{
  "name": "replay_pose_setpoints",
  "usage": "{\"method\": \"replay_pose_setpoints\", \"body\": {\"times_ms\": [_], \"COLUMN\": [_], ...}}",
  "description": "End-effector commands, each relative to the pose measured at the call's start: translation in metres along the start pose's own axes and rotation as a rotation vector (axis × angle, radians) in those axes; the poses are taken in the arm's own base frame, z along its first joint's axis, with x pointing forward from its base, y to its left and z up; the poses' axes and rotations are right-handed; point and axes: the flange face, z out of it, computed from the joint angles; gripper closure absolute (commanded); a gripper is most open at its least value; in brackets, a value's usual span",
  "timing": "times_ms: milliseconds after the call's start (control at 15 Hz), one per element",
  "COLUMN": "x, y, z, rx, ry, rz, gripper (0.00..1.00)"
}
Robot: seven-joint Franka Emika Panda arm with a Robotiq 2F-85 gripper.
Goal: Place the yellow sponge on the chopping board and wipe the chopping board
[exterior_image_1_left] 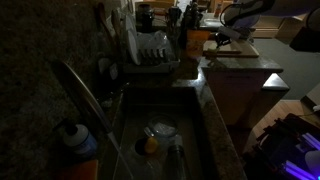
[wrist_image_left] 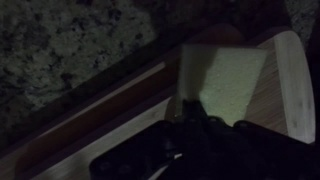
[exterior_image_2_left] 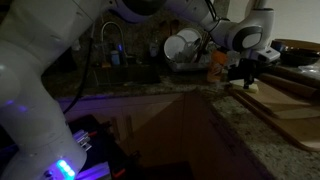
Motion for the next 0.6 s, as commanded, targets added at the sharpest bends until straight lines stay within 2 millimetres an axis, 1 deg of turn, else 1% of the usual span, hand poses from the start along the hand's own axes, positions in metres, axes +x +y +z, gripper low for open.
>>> {"method": "replay_pose_setpoints", "body": {"times_ms": [0, 200, 333, 400, 533], "x": [-0.014, -0.019, -0.019, -0.017, -0.009], "y": [-0.01, -0.016, -0.016, -0.014, -0.002], "z": [0.014, 0.018, 0.018, 0.018, 0.013], "rx": [0.034, 0.052, 0.056, 0.055, 0.007], "ry": [0.017, 0.025, 0.031, 0.032, 0.048], "rz": [-0.075, -0.11, -0.12, -0.122, -0.082], "gripper": [1.0, 1.0, 1.0, 1.0, 1.0]}}
